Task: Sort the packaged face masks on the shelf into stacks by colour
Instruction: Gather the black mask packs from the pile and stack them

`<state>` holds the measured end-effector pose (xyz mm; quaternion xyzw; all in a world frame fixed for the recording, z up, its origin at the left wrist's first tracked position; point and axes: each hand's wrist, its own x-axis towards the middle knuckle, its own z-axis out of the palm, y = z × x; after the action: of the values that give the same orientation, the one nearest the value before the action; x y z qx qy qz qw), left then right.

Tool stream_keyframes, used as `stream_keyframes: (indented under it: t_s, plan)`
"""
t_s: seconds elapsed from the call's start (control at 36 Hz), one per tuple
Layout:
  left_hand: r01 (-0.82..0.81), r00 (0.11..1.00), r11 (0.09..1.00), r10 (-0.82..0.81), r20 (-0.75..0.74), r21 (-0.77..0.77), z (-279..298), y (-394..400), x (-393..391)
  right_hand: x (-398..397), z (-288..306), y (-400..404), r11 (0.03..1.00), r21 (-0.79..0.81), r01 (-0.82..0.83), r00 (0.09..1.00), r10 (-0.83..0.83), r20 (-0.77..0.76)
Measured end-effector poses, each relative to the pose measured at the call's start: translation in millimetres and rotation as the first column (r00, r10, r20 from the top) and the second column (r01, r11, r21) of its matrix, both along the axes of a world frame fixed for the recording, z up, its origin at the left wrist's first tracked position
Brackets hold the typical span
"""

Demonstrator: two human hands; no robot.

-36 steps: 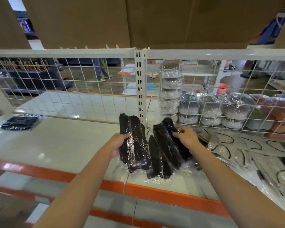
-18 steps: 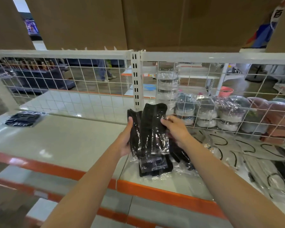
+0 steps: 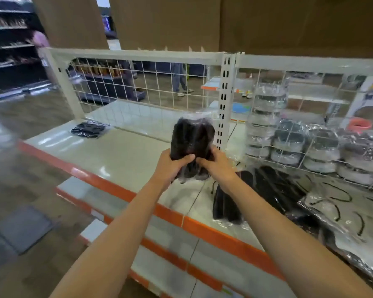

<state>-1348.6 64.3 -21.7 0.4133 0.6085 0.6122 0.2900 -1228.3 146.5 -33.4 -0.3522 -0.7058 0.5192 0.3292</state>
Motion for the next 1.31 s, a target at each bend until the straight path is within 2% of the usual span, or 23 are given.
stream_keyframes:
  t_s: [0.08, 0.17, 0.28, 0.33, 0.39, 0.44, 0.5, 0.56, 0.64, 0.69, 0.72, 0.81, 0.86, 0.97, 1.03, 1.08, 1.17, 1.31]
  plan:
    - [0.029, 1.0, 1.0, -0.029, -0.013, -0.009, -13, -1, -21, -7, -17, -2, 0.996, -0.086, -0.005, 0.998, 0.011, 0.059]
    - [0.063, 0.998, 0.996, -0.061, 0.036, -0.062, -30, 4, -38, -10, -36, -1, 0.986, -0.163, -0.013, 0.989, 0.036, 0.144]
    - [0.043, 0.997, 0.99, -0.034, 0.067, -0.132, -34, 19, -51, -23, -38, 0, 0.982, -0.191, -0.004, 0.978, 0.044, 0.206]
    - [0.036, 0.984, 0.993, -0.016, 0.175, -0.114, -30, 27, -60, -33, -38, 1, 0.981, -0.187, 0.049, 0.982, -0.014, 0.186]
    - [0.043, 0.908, 0.999, -0.029, 0.418, -0.026, -24, 36, -74, -43, -39, 3, 0.967, -0.227, 0.117, 0.989, -0.092, 0.119]
    - [0.03, 0.754, 0.998, -0.058, 0.655, 0.054, -15, 44, -90, -49, -41, 2, 0.937, -0.305, 0.171, 0.985, -0.162, 0.055]
    - [0.016, 0.637, 0.997, -0.065, 0.768, 0.072, -8, 50, -105, -56, -46, 3, 0.86, -0.475, 0.188, 0.973, -0.23, -0.032]
    - [0.051, 0.612, 0.996, -0.084, 0.786, 0.067, -6, 52, -115, -66, -45, 2, 0.809, -0.574, 0.13, 0.94, -0.284, -0.187]
    - [0.151, 0.64, 0.985, -0.16, 0.752, 0.081, -8, 51, -131, -84, -30, 0, 0.813, -0.572, 0.109, 0.907, -0.316, -0.277]
    - [0.138, 0.686, 0.983, -0.181, 0.705, 0.118, -7, 48, -154, -90, -18, 2, 0.835, -0.511, 0.206, 0.901, -0.366, -0.235]
    - [0.117, 0.74, 0.985, -0.172, 0.65, 0.128, -7, 47, -169, -90, -12, 5, 0.857, -0.447, 0.257, 0.905, -0.376, -0.2]
    - [0.091, 0.924, 0.992, -0.118, 0.365, 0.09, -8, 37, -208, -89, 4, 15, 0.923, -0.227, 0.312, 0.934, -0.341, -0.103]
    - [0.106, 0.979, 0.993, -0.113, 0.172, 0.051, -10, 33, -219, -93, 10, 19, 0.948, -0.113, 0.298, 0.953, -0.303, -0.029]
    - [0.075, 0.997, 0.997, -0.075, 0.002, -0.034, -21, 25, -221, -110, 10, 18, 0.967, -0.07, 0.243, 0.97, -0.243, 0.013]
    - [0.067, 0.996, 0.994, -0.072, -0.052, -0.09, -38, 19, -225, -112, -7, 17, 0.967, -0.136, 0.217, 0.976, -0.218, 0.007]
    - [0.069, 0.989, 0.981, -0.092, -0.119, -0.18, -59, 13, -227, -112, -27, 11, 0.957, -0.22, 0.189, 0.981, -0.176, 0.076]
    - [-0.005, 0.992, 0.966, -0.028, -0.126, -0.258, -89, 8, -226, -115, -52, 5, 0.949, -0.22, 0.227, 0.959, -0.179, 0.221]
    - [-0.111, 0.985, 0.963, 0.074, -0.153, -0.245, -89, 20, -215, -121, -47, 19, 0.945, -0.212, 0.249, 0.961, -0.213, 0.179]
